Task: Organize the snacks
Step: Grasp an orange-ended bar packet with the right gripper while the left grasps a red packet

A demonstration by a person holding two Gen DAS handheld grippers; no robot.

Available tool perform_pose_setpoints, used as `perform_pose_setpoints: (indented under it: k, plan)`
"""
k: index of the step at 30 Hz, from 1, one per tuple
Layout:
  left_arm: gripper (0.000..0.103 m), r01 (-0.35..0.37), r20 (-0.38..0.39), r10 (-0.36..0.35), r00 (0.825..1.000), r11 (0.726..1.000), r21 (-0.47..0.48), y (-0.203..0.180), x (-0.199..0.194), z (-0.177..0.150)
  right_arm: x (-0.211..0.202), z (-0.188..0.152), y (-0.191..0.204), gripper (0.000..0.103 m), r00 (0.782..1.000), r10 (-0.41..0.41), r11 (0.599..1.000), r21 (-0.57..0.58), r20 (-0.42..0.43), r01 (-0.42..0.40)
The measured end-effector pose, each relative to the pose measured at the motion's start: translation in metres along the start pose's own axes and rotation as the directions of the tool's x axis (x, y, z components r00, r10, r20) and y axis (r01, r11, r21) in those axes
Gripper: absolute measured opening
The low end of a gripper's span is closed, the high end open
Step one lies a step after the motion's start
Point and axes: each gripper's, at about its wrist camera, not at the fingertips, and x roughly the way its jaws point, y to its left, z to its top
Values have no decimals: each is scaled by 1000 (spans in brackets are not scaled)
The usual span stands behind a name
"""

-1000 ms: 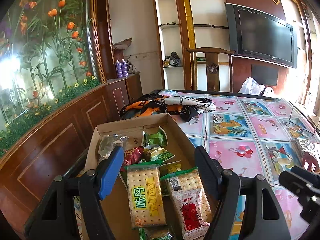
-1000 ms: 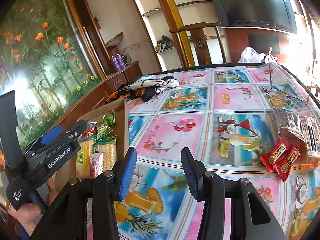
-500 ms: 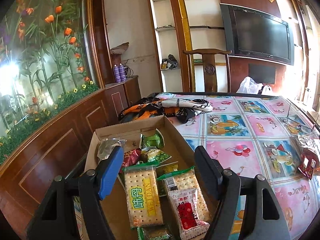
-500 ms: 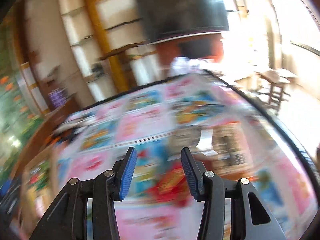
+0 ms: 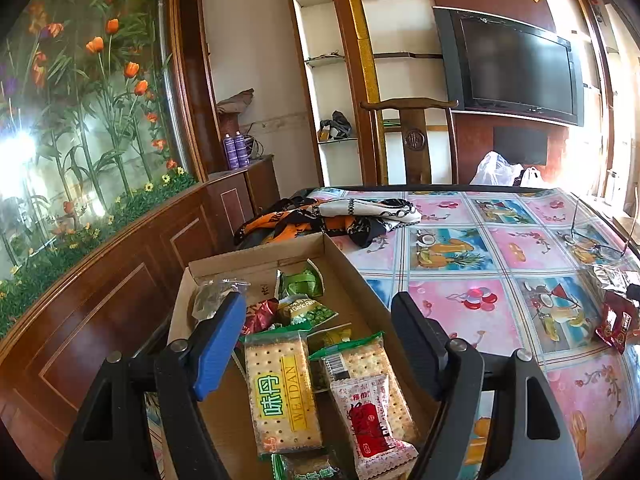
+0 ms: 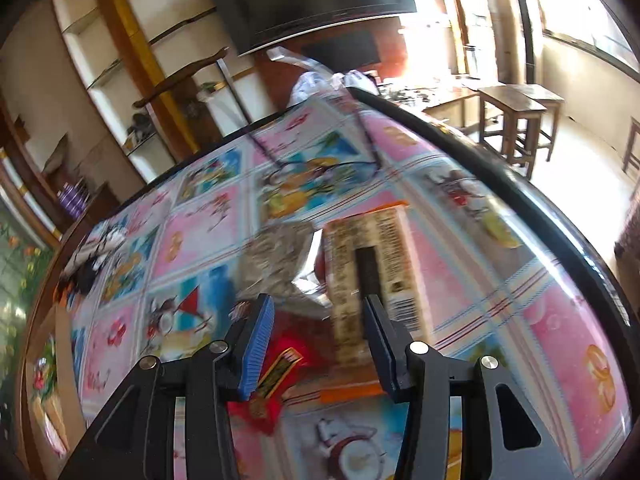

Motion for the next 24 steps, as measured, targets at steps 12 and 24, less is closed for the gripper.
perform_pose_setpoints:
  k: [12,24]
  plan:
    - [75,2,-2,-2,1000,1000,3,-1,-1,0,12,-47,78,48,960,187,934,-267,-208,-240]
    - [75,271,-54,-269,962,962,35,-37,-27,-4,-22,-9,33,48,960,274,954,-112,-53,-278]
